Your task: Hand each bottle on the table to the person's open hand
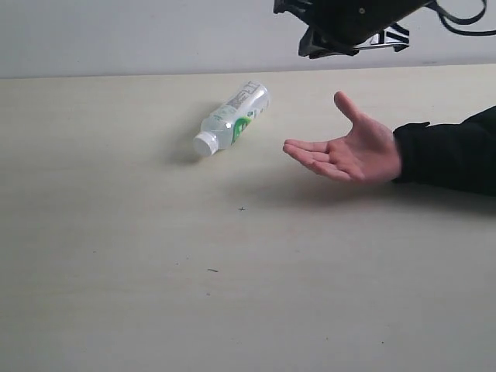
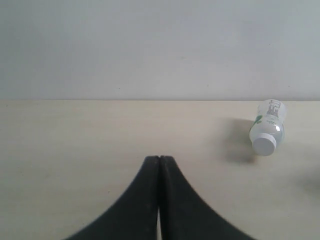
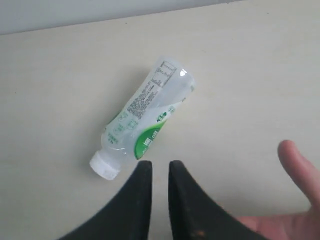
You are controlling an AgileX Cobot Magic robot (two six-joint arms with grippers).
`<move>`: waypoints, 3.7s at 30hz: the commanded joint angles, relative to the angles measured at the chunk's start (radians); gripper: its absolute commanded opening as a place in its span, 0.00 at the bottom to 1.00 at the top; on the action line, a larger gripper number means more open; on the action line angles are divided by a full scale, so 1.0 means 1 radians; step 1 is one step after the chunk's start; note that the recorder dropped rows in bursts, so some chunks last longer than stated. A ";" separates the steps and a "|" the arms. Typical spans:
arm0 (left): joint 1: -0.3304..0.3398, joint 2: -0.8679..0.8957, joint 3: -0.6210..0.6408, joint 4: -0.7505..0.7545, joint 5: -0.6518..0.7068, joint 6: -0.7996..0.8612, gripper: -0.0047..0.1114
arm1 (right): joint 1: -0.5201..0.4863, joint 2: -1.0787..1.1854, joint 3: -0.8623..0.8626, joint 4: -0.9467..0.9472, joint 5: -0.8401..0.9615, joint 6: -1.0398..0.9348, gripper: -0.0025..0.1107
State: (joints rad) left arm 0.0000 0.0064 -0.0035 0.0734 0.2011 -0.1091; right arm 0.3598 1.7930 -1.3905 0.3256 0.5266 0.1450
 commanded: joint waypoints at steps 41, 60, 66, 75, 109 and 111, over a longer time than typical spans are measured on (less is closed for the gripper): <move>0.000 -0.006 0.003 0.003 -0.002 0.000 0.04 | 0.058 0.489 -0.567 -0.002 0.226 0.055 0.61; 0.000 -0.006 0.003 0.003 -0.002 0.000 0.04 | 0.216 0.588 -0.770 -0.718 0.445 -1.194 0.67; 0.000 -0.006 0.003 0.003 -0.002 0.000 0.04 | 0.216 0.593 -0.770 -0.691 0.421 -1.143 0.66; 0.000 -0.006 0.003 0.003 -0.002 0.000 0.04 | 0.214 0.593 -0.770 -0.836 0.529 -0.760 0.46; 0.000 -0.006 0.003 0.003 -0.002 0.000 0.04 | 0.239 0.426 -0.770 -0.476 0.601 0.469 0.02; 0.000 -0.006 0.003 0.003 -0.002 0.000 0.04 | 0.295 0.424 -0.770 -0.590 0.545 0.540 0.02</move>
State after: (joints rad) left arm 0.0000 0.0064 -0.0035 0.0734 0.2011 -0.1091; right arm 0.5886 2.2279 -2.1519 -0.1277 1.1543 0.5895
